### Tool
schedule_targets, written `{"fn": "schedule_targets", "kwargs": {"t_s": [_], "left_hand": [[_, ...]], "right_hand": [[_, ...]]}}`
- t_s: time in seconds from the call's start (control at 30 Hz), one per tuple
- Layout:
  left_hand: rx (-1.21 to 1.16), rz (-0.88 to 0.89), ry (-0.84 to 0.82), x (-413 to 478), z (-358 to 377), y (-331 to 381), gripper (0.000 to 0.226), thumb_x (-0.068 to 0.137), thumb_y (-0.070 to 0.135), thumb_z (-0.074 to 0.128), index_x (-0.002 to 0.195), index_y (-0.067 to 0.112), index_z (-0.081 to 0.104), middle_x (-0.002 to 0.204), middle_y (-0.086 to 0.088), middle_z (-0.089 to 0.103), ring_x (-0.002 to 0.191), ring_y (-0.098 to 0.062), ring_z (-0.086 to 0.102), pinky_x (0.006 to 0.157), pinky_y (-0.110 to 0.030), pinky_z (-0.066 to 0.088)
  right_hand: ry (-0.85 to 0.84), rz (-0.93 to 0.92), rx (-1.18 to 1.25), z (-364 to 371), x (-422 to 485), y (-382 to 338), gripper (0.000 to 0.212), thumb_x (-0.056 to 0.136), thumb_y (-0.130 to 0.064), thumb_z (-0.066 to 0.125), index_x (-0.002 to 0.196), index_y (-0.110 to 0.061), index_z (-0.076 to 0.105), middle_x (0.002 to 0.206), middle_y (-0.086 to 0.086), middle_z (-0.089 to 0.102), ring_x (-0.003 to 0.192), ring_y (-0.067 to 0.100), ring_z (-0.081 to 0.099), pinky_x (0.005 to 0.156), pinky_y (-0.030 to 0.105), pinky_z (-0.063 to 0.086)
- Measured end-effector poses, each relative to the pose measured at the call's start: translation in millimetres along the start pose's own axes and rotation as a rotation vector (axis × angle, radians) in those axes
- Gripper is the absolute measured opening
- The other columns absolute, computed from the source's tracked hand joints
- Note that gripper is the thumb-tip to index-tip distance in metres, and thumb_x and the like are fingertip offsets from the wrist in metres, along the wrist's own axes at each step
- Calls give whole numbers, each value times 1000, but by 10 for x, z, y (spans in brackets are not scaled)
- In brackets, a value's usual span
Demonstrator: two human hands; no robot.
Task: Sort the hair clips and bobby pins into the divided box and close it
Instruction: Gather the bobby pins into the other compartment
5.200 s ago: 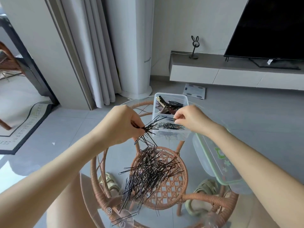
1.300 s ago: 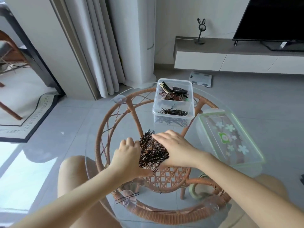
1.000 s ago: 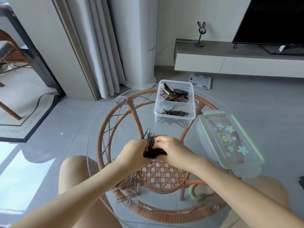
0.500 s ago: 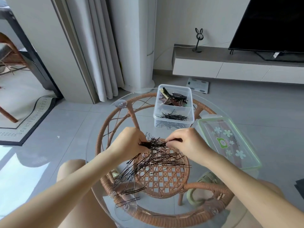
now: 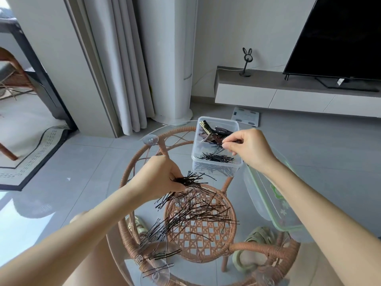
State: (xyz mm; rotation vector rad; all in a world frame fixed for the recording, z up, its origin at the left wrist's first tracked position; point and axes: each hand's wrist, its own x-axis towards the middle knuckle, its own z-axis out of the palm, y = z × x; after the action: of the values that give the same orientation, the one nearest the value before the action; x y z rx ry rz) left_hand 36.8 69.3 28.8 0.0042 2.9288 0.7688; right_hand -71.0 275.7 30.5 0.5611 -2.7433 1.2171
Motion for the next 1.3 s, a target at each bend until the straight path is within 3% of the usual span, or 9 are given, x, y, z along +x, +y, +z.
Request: {"fn": "schedule_targets", "kwargs": {"t_s": [0.1,0.3,0.43,0.7,0.77,0.93,1.1,1.2,1.3], "left_hand": [[-33,16,4,10,-56,27,16,72,24,75,87,16,76,76,-4,76,71,-19,69,71,-35,56],[-24,49,31,70,-200,148,14,72,23,75,85,18,76,76,-4,75,72,-23,68,70,-37,56],[-10,100,80,240,-280,256,14,71,24,75,83,18,77,74,-5,75,71,-22,68,67,-34,53],[74,309,73,1041,-84,554,17,78,20,69,90,10,73,74,-5,68,63,-16,51,48,-11,32],[165,356,-32,1229,55,589,14,79,19,68,87,8,72,74,-5,66,66,-19,52,57,-21,36],[347,302,-229,1491,422,562,32,84,8,62,117,10,62,119,-10,64,108,-28,59,93,-32,47],[251,286,-274,1413,353,556,42,86,11,59,128,9,52,131,-8,57,117,-23,55,98,-26,43],[81,278,-122,1220,144,472,34,86,17,59,120,12,60,123,-2,63,109,-17,61,91,-19,44],[-60,246,102,929,87,208,23,88,22,58,107,15,68,112,0,69,95,-11,65,90,-23,49]], "right_hand": [[-56,9,-98,148,169,67,8,79,-12,68,85,-9,73,76,6,71,56,9,58,64,26,48],[-240,-5,-201,416,211,184,20,83,-18,62,99,-8,71,102,6,71,95,17,62,78,22,41],[-80,-55,-211,305,146,289,20,88,-14,53,90,-5,71,92,10,73,87,25,65,80,37,52],[185,-40,-164,-117,-115,494,14,86,-12,60,93,-8,72,84,7,74,76,22,68,73,37,55],[192,-45,-178,-149,-176,535,13,85,-12,61,92,-9,72,85,6,75,76,21,68,73,36,55],[155,-80,-194,-135,-300,566,14,85,-10,62,93,-8,72,84,4,75,72,16,67,67,24,51],[117,-72,-172,-90,-412,545,15,86,-13,60,94,-10,72,83,1,74,71,11,65,63,14,47],[87,-39,-78,-42,-563,533,15,87,-16,59,94,-11,72,83,-2,73,72,5,65,67,17,51],[30,1,63,83,-804,549,17,87,-16,58,98,-10,71,89,-4,71,79,1,65,72,3,46]]}}
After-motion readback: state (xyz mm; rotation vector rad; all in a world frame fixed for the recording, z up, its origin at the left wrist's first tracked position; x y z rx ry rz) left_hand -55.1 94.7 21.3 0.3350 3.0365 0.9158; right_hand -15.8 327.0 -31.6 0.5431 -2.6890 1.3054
